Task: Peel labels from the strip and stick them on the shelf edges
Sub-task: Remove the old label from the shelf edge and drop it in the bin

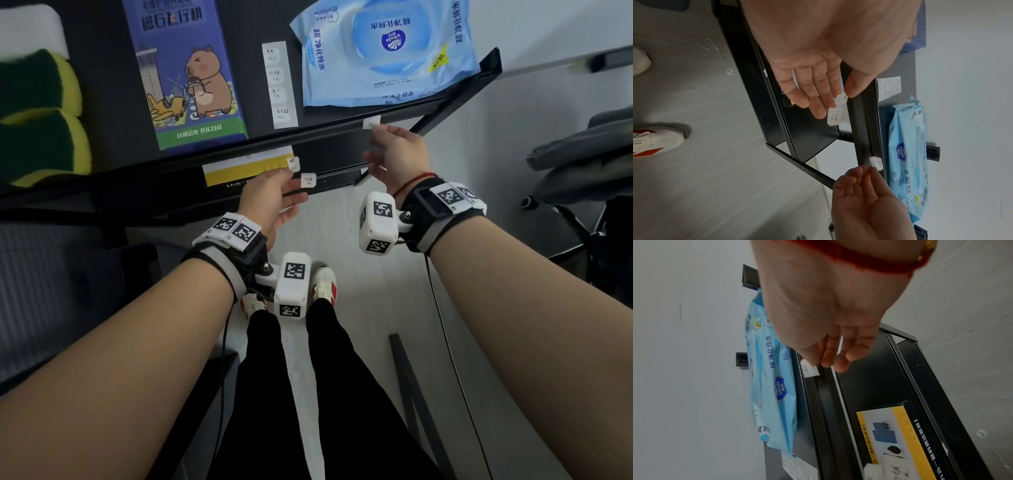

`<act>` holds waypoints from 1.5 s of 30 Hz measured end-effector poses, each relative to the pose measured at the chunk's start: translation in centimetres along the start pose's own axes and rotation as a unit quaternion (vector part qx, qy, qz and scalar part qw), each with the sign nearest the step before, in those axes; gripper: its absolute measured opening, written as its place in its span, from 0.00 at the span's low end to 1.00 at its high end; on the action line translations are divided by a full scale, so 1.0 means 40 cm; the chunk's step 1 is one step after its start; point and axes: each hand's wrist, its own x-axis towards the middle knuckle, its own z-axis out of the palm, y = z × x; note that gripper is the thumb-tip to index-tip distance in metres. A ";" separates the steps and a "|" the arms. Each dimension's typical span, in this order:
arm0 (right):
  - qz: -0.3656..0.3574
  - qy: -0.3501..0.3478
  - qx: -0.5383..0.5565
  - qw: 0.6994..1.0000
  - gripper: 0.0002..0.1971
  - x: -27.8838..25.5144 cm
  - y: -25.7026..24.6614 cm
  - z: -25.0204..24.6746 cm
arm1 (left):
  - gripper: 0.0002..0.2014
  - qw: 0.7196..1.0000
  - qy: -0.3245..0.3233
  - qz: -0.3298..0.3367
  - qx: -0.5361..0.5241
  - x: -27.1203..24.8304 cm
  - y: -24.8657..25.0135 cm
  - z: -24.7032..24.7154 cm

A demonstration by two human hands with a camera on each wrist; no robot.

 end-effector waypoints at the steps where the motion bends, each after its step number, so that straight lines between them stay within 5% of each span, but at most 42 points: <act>1: 0.000 -0.003 0.003 1.000 0.04 -0.004 0.004 -0.001 | 0.07 1.000 -0.002 0.002 0.001 -0.002 -0.001 0.000; 6: 0.000 -0.027 0.012 1.000 0.03 -0.050 0.023 0.003 | 0.07 0.999 -0.020 0.008 -0.044 -0.011 0.001 -0.003; 13: 0.023 -0.131 -0.096 0.986 0.05 -0.132 0.106 0.059 | 0.26 0.996 -0.028 0.039 -0.076 -0.030 -0.022 -0.027; 28: 0.085 -0.272 -0.186 0.940 0.05 -0.213 0.284 0.196 | 0.28 0.992 0.063 0.051 -0.092 -0.018 -0.175 -0.222; 34: 0.088 -0.275 -0.252 0.923 0.10 -0.180 0.404 0.220 | 0.27 0.991 0.096 0.037 -0.089 0.064 -0.298 -0.313; 45: 0.074 -0.167 -0.207 0.961 0.12 0.111 0.624 0.366 | 0.21 0.986 0.119 0.047 -0.105 0.334 -0.419 -0.442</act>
